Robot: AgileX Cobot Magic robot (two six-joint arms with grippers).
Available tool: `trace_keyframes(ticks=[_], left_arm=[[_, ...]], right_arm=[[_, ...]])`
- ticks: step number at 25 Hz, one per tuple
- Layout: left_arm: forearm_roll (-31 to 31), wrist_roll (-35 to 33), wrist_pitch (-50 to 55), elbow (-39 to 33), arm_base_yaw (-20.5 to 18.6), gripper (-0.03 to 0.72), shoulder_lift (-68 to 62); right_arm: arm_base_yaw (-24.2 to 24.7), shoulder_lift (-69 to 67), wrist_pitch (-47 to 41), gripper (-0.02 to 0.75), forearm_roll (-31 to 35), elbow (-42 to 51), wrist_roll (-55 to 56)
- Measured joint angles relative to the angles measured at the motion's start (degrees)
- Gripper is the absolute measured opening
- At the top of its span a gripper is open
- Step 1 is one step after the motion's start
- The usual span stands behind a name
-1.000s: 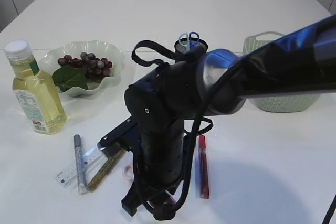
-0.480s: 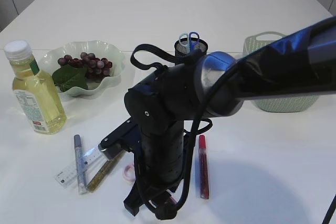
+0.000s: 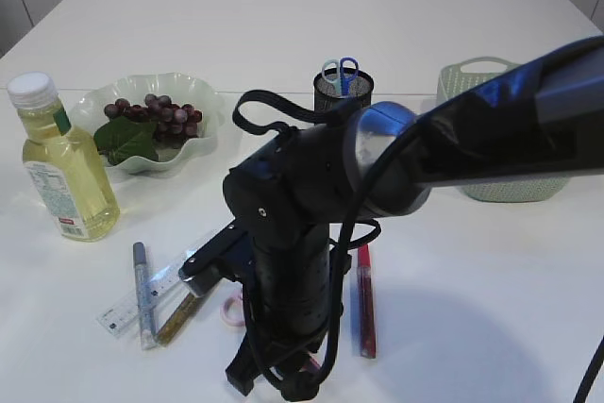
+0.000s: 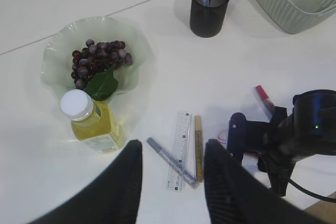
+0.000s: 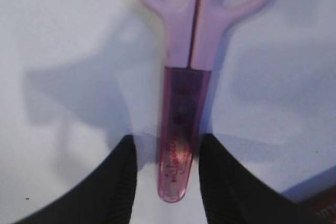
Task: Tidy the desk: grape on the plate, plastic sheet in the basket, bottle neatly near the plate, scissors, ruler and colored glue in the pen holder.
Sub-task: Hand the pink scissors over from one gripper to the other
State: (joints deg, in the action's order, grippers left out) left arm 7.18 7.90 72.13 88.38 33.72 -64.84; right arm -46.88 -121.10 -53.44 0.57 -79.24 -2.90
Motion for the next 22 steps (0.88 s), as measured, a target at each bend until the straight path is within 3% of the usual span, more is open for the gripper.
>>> trace_keyframes(ticks=[22], left_arm=[[0.0,0.0,0.47,0.0,0.0,0.29,0.0]], right_arm=[[0.0,-0.51,-0.72,0.331,0.33,-0.61,-0.13]])
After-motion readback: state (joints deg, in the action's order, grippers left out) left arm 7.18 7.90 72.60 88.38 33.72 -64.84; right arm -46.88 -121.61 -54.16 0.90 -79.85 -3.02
